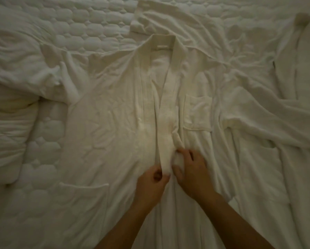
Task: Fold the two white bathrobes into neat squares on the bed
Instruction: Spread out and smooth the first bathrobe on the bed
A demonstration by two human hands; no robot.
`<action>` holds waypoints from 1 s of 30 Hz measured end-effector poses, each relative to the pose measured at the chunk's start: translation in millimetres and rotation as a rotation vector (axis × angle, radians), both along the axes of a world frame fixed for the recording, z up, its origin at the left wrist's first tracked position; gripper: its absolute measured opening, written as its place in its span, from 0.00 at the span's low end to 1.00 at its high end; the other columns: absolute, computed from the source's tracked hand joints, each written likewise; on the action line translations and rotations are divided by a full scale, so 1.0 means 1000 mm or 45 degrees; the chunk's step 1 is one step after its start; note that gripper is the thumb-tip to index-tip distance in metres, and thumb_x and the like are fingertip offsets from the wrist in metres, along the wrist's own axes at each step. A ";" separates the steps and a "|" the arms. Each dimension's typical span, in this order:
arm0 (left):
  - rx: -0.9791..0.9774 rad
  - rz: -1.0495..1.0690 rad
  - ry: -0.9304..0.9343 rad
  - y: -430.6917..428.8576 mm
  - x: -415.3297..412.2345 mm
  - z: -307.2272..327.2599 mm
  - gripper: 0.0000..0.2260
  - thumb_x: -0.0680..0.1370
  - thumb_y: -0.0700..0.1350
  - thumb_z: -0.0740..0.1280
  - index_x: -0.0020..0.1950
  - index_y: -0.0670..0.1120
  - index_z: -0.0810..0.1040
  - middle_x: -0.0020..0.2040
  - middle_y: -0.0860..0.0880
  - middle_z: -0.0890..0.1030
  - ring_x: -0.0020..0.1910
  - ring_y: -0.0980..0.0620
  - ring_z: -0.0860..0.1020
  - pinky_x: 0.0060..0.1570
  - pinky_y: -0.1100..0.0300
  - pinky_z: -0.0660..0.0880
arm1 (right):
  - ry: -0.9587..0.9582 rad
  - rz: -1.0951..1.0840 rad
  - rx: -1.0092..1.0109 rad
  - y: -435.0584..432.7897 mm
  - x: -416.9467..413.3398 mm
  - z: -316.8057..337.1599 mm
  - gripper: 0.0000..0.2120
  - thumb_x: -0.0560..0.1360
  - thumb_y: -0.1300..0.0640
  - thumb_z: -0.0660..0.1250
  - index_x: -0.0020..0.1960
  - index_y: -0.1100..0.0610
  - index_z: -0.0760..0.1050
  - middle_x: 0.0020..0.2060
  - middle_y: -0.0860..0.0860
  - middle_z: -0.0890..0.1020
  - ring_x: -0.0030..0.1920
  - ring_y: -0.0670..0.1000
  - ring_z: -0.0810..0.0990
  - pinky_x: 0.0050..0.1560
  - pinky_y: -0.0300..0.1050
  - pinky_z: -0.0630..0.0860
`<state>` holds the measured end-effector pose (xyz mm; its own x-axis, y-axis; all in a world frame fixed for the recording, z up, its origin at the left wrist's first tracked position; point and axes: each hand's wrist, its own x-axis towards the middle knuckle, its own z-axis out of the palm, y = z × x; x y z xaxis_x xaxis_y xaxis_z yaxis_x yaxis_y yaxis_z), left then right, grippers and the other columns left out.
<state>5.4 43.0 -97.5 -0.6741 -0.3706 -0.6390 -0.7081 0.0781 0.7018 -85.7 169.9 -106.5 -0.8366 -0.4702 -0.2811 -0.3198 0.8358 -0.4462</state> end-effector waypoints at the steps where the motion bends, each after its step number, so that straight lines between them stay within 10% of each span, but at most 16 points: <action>1: -0.099 -0.005 -0.007 0.009 0.014 -0.002 0.07 0.79 0.51 0.71 0.41 0.55 0.79 0.36 0.54 0.81 0.35 0.61 0.78 0.37 0.68 0.72 | 0.004 0.000 -0.008 0.000 0.000 0.001 0.26 0.76 0.47 0.68 0.72 0.52 0.69 0.59 0.53 0.76 0.57 0.53 0.75 0.60 0.44 0.72; 7: 0.076 0.424 -0.052 0.036 0.054 0.007 0.10 0.83 0.55 0.63 0.53 0.49 0.75 0.45 0.50 0.82 0.43 0.52 0.81 0.45 0.53 0.79 | -0.126 0.051 0.093 0.003 0.024 0.012 0.31 0.80 0.43 0.61 0.80 0.49 0.56 0.76 0.55 0.62 0.72 0.56 0.65 0.72 0.53 0.67; 12: 0.349 0.113 -0.014 0.066 0.129 0.006 0.11 0.79 0.49 0.71 0.62 0.54 0.80 0.53 0.54 0.86 0.51 0.58 0.85 0.54 0.57 0.82 | -0.168 0.125 0.285 0.030 0.088 0.013 0.34 0.83 0.42 0.54 0.82 0.49 0.43 0.81 0.59 0.46 0.81 0.59 0.45 0.79 0.60 0.50; 23: 0.477 0.766 -0.045 0.137 0.259 0.033 0.06 0.84 0.52 0.60 0.57 0.54 0.75 0.48 0.57 0.79 0.47 0.58 0.78 0.39 0.64 0.72 | -0.090 0.124 0.298 0.135 0.274 0.008 0.31 0.83 0.37 0.43 0.81 0.43 0.35 0.80 0.55 0.34 0.79 0.54 0.31 0.79 0.56 0.38; 30: 0.295 0.433 -0.001 0.208 0.319 0.022 0.12 0.79 0.49 0.71 0.62 0.52 0.79 0.49 0.57 0.82 0.52 0.52 0.81 0.45 0.68 0.76 | 0.014 0.138 0.215 0.200 0.343 0.006 0.29 0.83 0.41 0.48 0.82 0.48 0.49 0.80 0.61 0.51 0.81 0.59 0.49 0.80 0.58 0.49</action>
